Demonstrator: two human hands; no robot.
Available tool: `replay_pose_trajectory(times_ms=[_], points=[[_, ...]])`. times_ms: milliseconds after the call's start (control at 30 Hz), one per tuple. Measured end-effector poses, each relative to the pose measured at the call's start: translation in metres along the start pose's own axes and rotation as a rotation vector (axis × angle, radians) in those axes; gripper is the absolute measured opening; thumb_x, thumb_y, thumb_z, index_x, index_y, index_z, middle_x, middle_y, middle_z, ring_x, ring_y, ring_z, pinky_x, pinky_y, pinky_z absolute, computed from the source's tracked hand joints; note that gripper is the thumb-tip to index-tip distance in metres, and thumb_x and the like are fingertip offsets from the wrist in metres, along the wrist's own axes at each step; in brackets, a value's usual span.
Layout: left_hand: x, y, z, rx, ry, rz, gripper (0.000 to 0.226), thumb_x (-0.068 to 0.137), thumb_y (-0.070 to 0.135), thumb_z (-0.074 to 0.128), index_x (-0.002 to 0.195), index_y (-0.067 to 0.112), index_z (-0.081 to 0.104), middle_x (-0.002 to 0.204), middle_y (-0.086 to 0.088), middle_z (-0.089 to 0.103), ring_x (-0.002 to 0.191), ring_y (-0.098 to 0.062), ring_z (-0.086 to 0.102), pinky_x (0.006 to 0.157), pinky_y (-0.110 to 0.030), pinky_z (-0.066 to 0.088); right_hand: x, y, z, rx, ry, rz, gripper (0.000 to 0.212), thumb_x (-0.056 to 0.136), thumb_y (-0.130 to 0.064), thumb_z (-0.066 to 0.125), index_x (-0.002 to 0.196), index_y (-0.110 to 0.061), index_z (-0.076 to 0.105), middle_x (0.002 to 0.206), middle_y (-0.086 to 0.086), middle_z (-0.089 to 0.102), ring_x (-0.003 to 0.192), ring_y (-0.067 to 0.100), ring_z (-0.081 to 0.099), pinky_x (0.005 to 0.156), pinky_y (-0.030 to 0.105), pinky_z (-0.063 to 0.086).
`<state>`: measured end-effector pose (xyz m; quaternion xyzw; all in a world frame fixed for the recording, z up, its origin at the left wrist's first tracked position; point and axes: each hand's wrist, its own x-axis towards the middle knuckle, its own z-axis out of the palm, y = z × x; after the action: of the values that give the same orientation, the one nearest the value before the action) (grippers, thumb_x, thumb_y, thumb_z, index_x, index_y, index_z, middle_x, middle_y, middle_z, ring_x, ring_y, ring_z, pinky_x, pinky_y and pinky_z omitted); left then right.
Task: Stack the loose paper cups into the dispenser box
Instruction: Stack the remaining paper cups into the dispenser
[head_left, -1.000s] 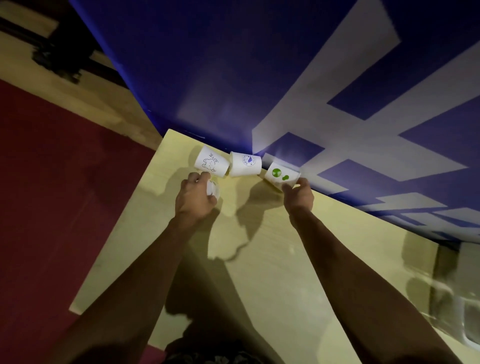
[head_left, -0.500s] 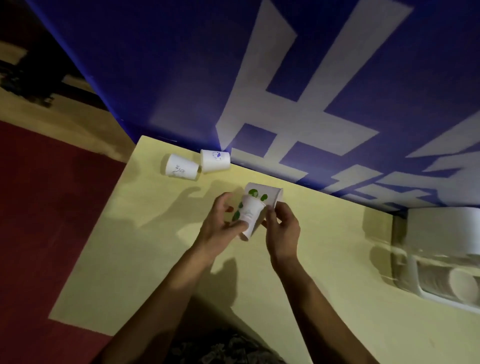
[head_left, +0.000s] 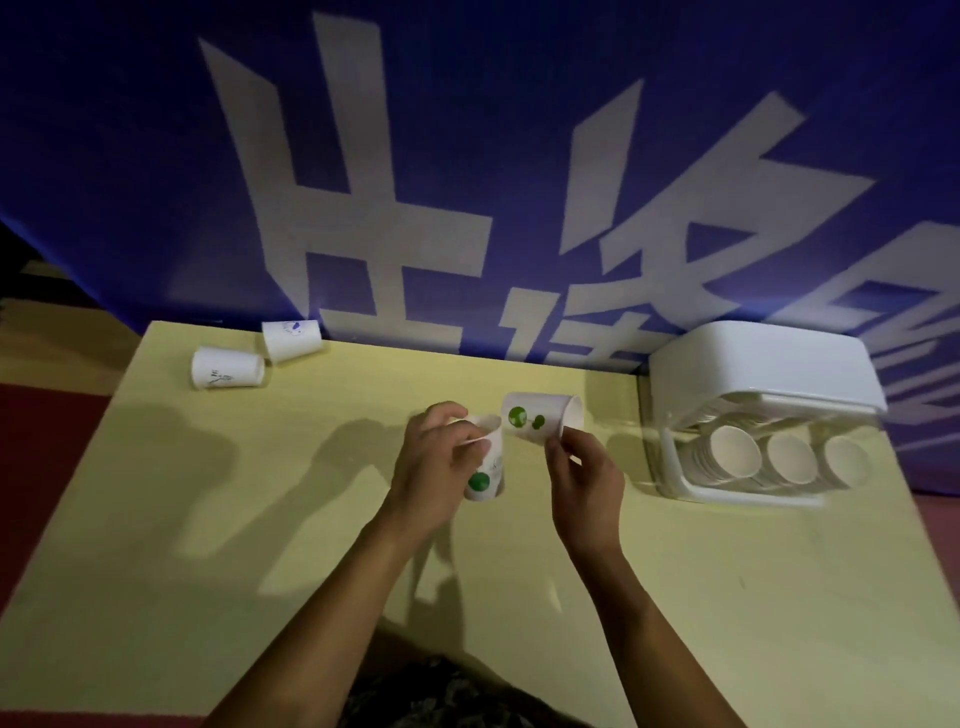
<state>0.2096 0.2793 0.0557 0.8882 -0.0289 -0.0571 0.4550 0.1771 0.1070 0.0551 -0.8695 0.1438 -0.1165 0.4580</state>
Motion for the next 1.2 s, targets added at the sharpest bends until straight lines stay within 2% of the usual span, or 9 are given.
replay_pose_trajectory(times_ms=[133, 200, 333, 567, 667, 900, 1033, 1100, 1200], points=[[-0.005, 0.052, 0.047, -0.029, 0.048, 0.083, 0.013, 0.091, 0.022, 0.059, 0.081, 0.019, 0.067, 0.083, 0.012, 0.058, 0.082, -0.010, 0.054, 0.069, -0.025, 0.043, 0.009, 0.043, -0.067, -0.073, 0.029, -0.045, 0.013, 0.093, -0.013, 0.061, 0.080, -0.014, 0.063, 0.072, -0.002, 0.062, 0.067, 0.010, 0.057, 0.059, 0.027, 0.046], [-0.009, 0.078, 0.071, -0.070, 0.045, 0.095, 0.017, 0.094, 0.021, 0.056, 0.081, 0.017, 0.066, 0.078, 0.011, 0.057, 0.077, -0.011, 0.054, 0.066, -0.025, 0.043, 0.014, 0.061, -0.098, -0.103, 0.040, -0.059, 0.014, 0.093, -0.012, 0.060, 0.079, -0.015, 0.063, 0.073, -0.004, 0.063, 0.069, 0.009, 0.058, 0.059, 0.021, 0.044], [-0.015, 0.136, 0.138, -0.061, 0.005, 0.168, 0.020, 0.098, 0.022, 0.050, 0.090, 0.018, 0.068, 0.082, 0.011, 0.056, 0.078, -0.006, 0.052, 0.067, -0.018, 0.040, 0.031, 0.104, -0.166, -0.209, 0.073, -0.128, 0.022, 0.097, -0.014, 0.052, 0.076, -0.013, 0.055, 0.072, -0.002, 0.058, 0.065, 0.018, 0.051, 0.056, 0.028, 0.039], [-0.008, 0.201, 0.223, 0.118, -0.047, 0.266, 0.022, 0.096, 0.022, 0.051, 0.104, 0.016, 0.071, 0.101, 0.005, 0.066, 0.094, -0.010, 0.053, 0.081, -0.026, 0.045, 0.064, 0.157, -0.251, -0.401, 0.135, -0.209, 0.012, 0.091, 0.001, 0.055, 0.082, -0.004, 0.060, 0.074, 0.010, 0.061, 0.069, 0.029, 0.051, 0.058, 0.029, 0.037], [0.001, 0.220, 0.244, 0.222, -0.108, 0.269, 0.027, 0.098, 0.021, 0.045, 0.098, 0.013, 0.070, 0.099, 0.001, 0.064, 0.094, -0.016, 0.050, 0.082, -0.031, 0.044, 0.078, 0.172, -0.272, -0.470, 0.096, -0.244, 0.014, 0.089, 0.003, 0.055, 0.079, -0.006, 0.057, 0.071, 0.010, 0.060, 0.067, 0.029, 0.050, 0.056, 0.028, 0.035], [0.017, 0.229, 0.282, 0.436, -0.261, 0.213, 0.027, 0.096, 0.018, 0.045, 0.074, 0.014, 0.061, 0.086, -0.004, 0.057, 0.087, -0.022, 0.048, 0.070, -0.030, 0.038, 0.101, 0.195, -0.288, -0.512, -0.027, -0.293, 0.046, 0.080, 0.011, 0.060, 0.064, -0.021, 0.032, 0.057, -0.004, 0.040, 0.058, 0.021, 0.035, 0.053, 0.026, 0.027], [0.027, 0.223, 0.297, 0.509, -0.293, 0.156, 0.028, 0.093, 0.015, 0.047, 0.066, 0.021, 0.048, 0.084, -0.005, 0.055, 0.088, -0.026, 0.053, 0.066, -0.029, 0.038, 0.110, 0.211, -0.278, -0.624, -0.183, -0.222, 0.031, 0.073, 0.013, 0.059, 0.062, -0.014, 0.048, 0.057, 0.008, 0.056, 0.059, 0.029, 0.047, 0.048, 0.034, 0.036], [0.032, 0.221, 0.302, 0.543, -0.310, 0.122, 0.025, 0.093, 0.015, 0.046, 0.071, 0.017, 0.057, 0.091, -0.009, 0.059, 0.092, -0.028, 0.054, 0.069, -0.028, 0.040, 0.115, 0.219, -0.271, -0.687, -0.250, -0.183, 0.020, 0.073, 0.010, 0.059, 0.067, -0.009, 0.060, 0.063, 0.011, 0.063, 0.064, 0.033, 0.053, 0.050, 0.034, 0.040], [0.038, 0.213, 0.312, 0.575, -0.363, 0.064, 0.024, 0.093, 0.016, 0.048, 0.095, 0.016, 0.072, 0.102, -0.012, 0.062, 0.095, -0.030, 0.058, 0.079, -0.030, 0.046, 0.121, 0.229, -0.263, -0.736, -0.324, -0.175, 0.017, 0.077, 0.005, 0.059, 0.073, -0.008, 0.068, 0.067, 0.013, 0.067, 0.067, 0.033, 0.057, 0.054, 0.031, 0.038]])
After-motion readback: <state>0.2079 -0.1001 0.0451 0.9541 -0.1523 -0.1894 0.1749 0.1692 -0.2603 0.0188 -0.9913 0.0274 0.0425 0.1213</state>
